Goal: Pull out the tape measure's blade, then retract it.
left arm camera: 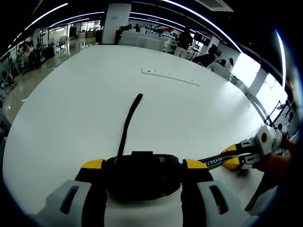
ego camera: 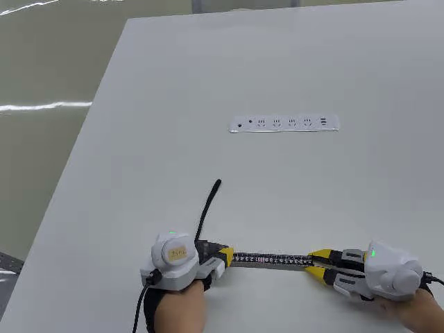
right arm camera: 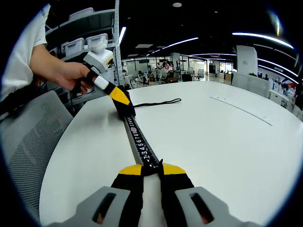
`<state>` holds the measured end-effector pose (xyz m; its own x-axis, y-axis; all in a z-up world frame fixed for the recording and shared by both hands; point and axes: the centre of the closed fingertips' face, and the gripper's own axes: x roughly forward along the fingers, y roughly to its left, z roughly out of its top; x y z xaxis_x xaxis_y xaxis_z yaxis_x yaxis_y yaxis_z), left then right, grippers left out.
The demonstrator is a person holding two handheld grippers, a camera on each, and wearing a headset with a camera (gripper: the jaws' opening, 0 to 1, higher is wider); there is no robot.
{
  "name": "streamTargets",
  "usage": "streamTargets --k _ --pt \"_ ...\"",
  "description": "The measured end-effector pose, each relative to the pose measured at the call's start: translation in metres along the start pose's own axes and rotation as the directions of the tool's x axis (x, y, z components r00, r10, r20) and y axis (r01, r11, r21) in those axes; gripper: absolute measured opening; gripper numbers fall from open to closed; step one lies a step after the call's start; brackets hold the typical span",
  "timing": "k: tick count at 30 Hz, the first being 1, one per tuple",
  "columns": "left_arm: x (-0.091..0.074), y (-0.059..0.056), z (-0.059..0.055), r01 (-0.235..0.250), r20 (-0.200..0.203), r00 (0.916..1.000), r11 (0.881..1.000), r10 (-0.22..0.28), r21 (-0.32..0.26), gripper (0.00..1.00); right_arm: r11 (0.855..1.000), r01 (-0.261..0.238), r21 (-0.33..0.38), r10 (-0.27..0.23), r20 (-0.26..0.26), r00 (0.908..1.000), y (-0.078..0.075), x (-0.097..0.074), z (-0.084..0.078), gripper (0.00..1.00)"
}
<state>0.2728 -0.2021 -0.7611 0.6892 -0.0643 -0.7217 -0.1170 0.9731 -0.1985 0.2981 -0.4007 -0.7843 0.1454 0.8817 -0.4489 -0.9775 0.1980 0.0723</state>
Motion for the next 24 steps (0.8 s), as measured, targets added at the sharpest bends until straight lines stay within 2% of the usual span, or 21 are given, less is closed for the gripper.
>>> streamTargets --k 19,24 --pt "-0.001 0.000 0.000 0.004 -0.003 1.0000 1.000 -0.004 -0.007 0.60 1.000 -0.025 -0.010 0.025 0.003 0.9997 0.014 0.009 0.005 0.13" --pt "-0.001 0.000 0.000 0.006 -0.005 1.0000 1.000 -0.006 -0.008 0.60 1.000 -0.024 -0.011 0.024 0.004 0.9997 0.014 0.017 0.007 0.12"
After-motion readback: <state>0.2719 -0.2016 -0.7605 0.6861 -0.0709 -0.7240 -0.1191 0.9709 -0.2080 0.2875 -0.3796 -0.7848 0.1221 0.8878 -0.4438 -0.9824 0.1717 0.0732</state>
